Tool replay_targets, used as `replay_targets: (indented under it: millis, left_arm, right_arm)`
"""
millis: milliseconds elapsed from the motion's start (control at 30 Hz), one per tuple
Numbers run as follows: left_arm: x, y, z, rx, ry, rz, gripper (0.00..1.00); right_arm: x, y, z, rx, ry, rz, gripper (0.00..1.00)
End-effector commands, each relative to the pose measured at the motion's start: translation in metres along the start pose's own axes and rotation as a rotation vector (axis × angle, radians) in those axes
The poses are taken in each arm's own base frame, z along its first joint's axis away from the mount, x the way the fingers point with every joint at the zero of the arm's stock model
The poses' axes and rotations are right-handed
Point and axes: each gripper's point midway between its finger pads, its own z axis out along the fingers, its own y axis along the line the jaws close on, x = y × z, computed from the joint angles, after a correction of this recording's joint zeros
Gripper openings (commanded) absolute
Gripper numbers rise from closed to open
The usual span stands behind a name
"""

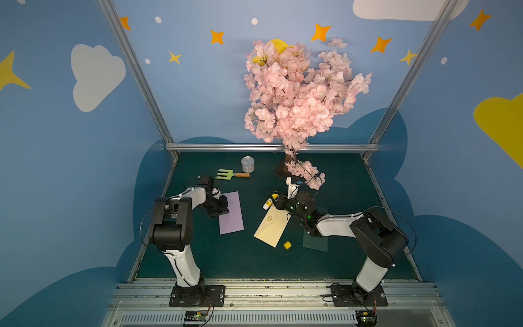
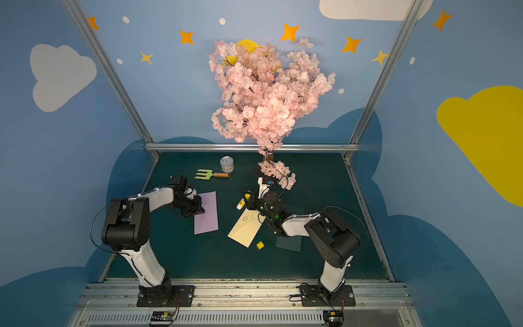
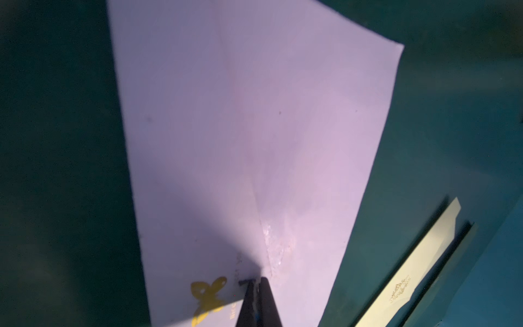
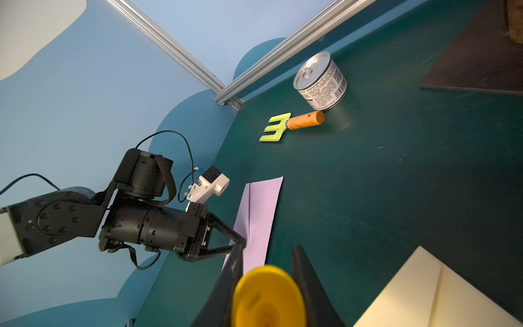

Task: Seal the envelope with a glue stick
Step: Seal the envelope at the center of the board.

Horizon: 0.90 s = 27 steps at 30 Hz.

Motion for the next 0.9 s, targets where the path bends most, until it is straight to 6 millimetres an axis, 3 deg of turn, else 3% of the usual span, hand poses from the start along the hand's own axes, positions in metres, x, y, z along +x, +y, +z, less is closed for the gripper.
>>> replay_targets:
  millis: [0, 267, 633, 867]
  left_arm:
    - [0.027, 0.038, -0.005, -0.198, 0.075, -0.049, 0.03]
    - [0.025, 0.034, -0.023, -0.216, 0.037, -0.027, 0.03]
    - [0.007, 0.004, -0.047, -0.078, -0.033, -0.046, 0.03]
    - [0.012, 0.018, -0.045, -0.104, -0.019, -0.059, 0.03]
  right_arm:
    - [-0.011, 0.014, 0.001, -0.054, -0.024, -0.001, 0.0]
    - [-0.008, 0.019, 0.004, -0.076, -0.01, -0.005, 0.0]
    - [-0.007, 0.018, 0.002, -0.078, -0.008, -0.011, 0.0]
    - [-0.005, 0.017, 0.002, -0.077, -0.003, -0.009, 0.0]
